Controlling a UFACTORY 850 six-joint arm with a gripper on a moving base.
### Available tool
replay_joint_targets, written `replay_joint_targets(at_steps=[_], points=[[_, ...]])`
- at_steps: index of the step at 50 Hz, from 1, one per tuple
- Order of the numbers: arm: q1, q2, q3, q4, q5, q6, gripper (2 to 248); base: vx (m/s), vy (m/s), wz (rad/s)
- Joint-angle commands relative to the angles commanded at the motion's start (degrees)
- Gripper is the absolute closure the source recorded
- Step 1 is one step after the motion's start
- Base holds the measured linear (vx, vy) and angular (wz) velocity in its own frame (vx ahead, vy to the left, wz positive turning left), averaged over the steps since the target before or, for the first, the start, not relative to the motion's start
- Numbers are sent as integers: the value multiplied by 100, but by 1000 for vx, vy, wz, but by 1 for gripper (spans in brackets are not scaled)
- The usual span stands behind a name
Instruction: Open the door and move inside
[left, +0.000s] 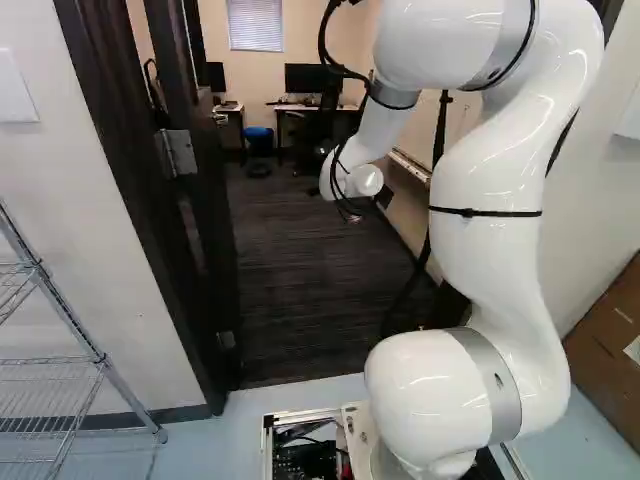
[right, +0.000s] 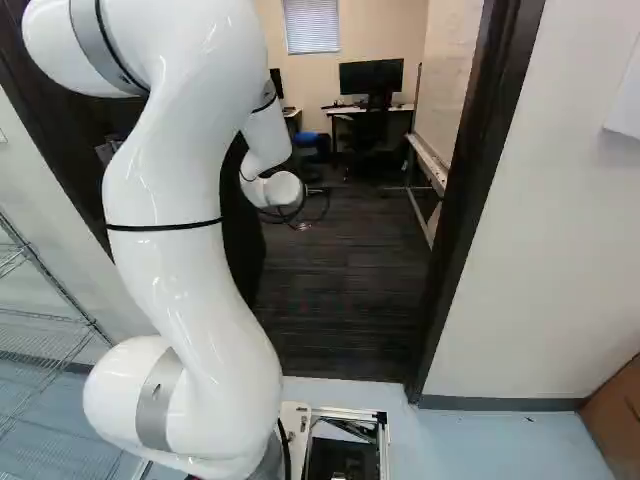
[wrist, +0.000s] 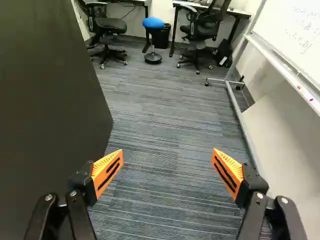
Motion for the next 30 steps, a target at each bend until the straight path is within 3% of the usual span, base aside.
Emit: replay_joint_targets(at_steps=[30], points=[[8, 871, 1015, 205, 356, 0, 3, 0, 0, 0]])
